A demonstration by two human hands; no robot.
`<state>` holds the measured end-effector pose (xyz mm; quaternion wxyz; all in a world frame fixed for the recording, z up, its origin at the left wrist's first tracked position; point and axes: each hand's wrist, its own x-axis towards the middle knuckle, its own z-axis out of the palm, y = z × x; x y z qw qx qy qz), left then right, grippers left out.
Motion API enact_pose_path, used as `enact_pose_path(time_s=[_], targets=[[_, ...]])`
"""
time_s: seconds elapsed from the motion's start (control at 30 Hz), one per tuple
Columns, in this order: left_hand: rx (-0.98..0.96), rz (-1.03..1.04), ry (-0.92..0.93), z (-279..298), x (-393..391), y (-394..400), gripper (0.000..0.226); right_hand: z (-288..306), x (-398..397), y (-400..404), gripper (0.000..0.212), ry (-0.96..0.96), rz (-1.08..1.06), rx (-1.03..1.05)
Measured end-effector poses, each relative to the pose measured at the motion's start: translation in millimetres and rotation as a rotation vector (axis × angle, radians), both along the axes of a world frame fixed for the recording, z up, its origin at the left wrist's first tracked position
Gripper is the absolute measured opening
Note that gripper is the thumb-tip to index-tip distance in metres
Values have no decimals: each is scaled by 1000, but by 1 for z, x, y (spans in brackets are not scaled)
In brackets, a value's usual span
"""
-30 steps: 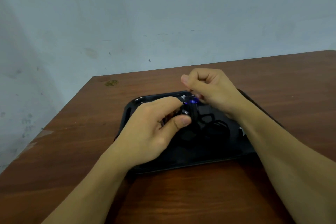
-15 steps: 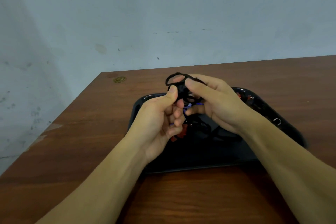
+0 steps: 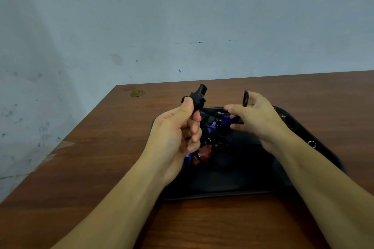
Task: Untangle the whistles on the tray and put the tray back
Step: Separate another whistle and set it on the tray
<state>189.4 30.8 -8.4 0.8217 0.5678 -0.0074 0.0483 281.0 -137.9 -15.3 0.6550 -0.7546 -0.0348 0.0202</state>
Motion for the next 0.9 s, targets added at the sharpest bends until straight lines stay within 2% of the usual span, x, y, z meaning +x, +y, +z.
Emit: enact_pose_path(time_s=[0.07, 0.1, 0.17, 0.2, 0.27, 0.33, 0.37, 0.47, 0.6, 0.9], targets=[[27, -23, -22, 0, -1, 0, 37, 3, -1, -5, 86, -118, -63, -123], [43, -38, -32, 0, -1, -1, 37, 8, -7, -6, 87, -253, -77, -177], [72, -62, -48, 0, -2, -2, 39, 15, -24, -2, 83, -508, 87, -187], [81, -73, -54, 0, -2, -2, 39, 15, -30, 2, 79, -549, 235, -144], [95, -85, -69, 0, -2, -2, 39, 13, -38, 12, 66, -472, 499, -37], [106, -80, -76, 0, -2, 0, 40, 9, -40, 20, 39, -422, 590, -6], [110, -79, -79, -1, -2, 1, 40, 8, -40, 21, 29, -442, 576, -25], [111, -101, -96, -1, -4, 0, 40, 13, -42, 19, 36, -451, 533, -21], [89, -119, -110, -1, -3, -6, 40, 11, -35, 15, 33, -609, 421, -144], [367, 138, -321, -5, -2, -6, 37, 6, -28, 21, 30, -663, 320, -194]])
